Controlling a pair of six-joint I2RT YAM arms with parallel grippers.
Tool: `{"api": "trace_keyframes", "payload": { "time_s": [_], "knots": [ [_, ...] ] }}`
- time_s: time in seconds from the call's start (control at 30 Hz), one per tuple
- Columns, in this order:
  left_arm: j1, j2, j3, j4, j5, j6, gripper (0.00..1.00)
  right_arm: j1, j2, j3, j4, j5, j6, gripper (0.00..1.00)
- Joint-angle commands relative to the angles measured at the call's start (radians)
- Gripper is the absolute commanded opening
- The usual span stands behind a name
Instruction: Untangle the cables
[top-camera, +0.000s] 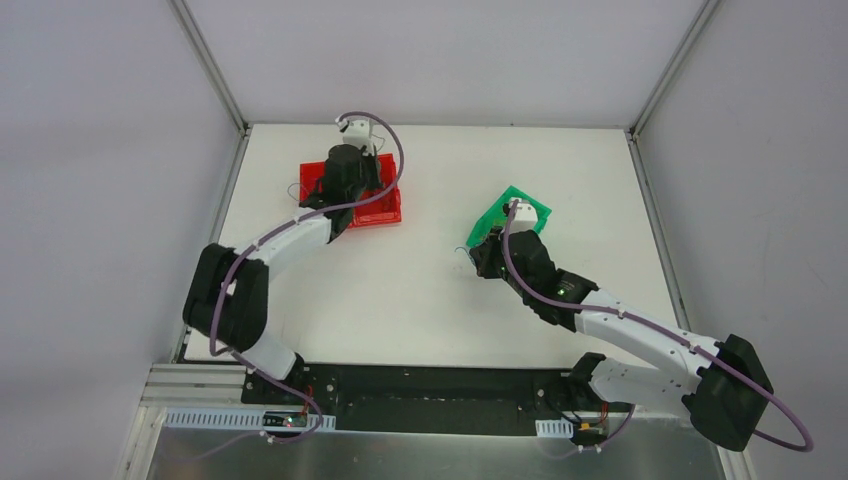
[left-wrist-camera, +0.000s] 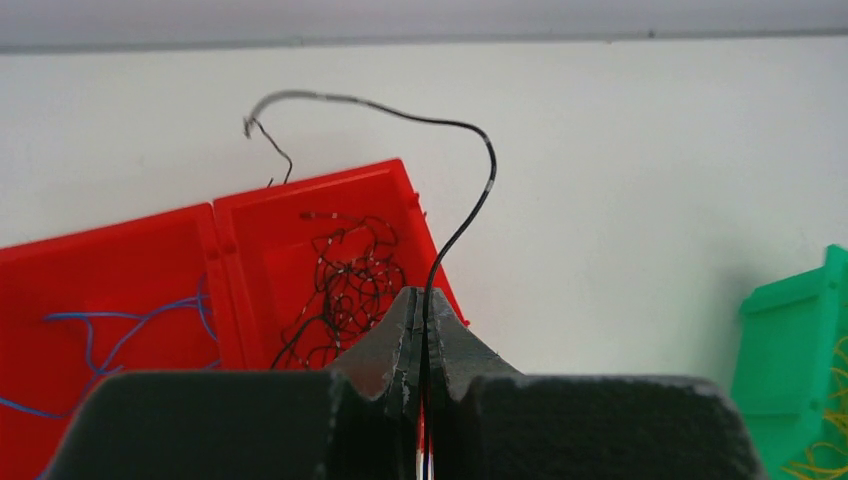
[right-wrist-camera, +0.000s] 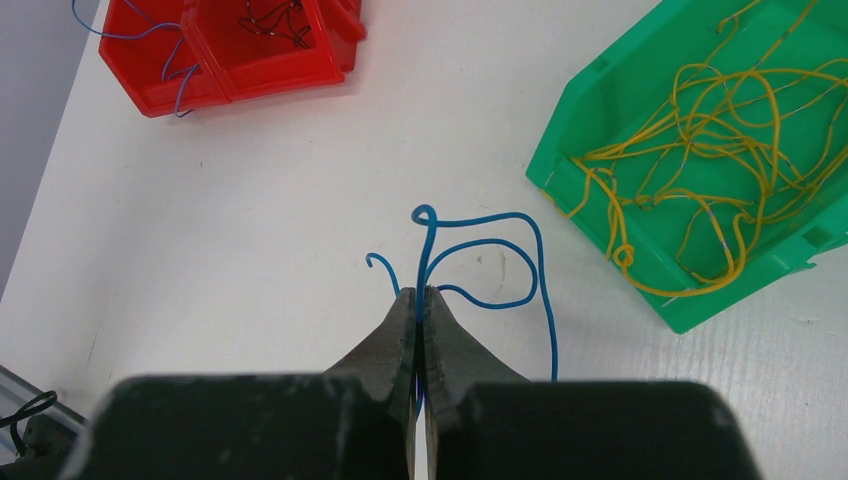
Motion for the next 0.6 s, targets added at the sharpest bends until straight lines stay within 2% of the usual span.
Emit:
{"api": "trace_keyframes", "payload": {
  "time_s": [0.0, 0.1, 0.23, 0.4, 0.5, 0.57],
  "knots": [
    [-0.004, 0.145, 0.006, 0.075, -0.006, -0.023, 0.00, -0.007, -0.005, 0.003, 0.036, -0.004, 0.007, 0.00],
    [0.003, 0.294, 0.121, -0.012, -0.052, -0.062, 0.00, -0.007, -0.004, 0.003, 0.037, -0.004, 0.007, 0.00],
    [0.038, 0.405, 0.222, -0.098, 0.002, -0.148, 0.00, -0.008, -0.013, -0.001, 0.036, -0.005, 0.008, 0.00],
    [0.054, 0.492, 0.339, -0.297, -0.016, -0.227, 0.00, -0.009, -0.015, -0.001, 0.035, -0.012, 0.011, 0.00],
    [0.060, 0.505, 0.346, -0.345, -0.040, -0.282, 0.00, -0.011, -0.019, -0.003, 0.037, -0.013, 0.013, 0.00],
    [0.064, 0.508, 0.349, -0.352, -0.008, -0.295, 0.00, -0.011, -0.021, -0.005, 0.038, -0.013, 0.012, 0.00]
  ]
}}
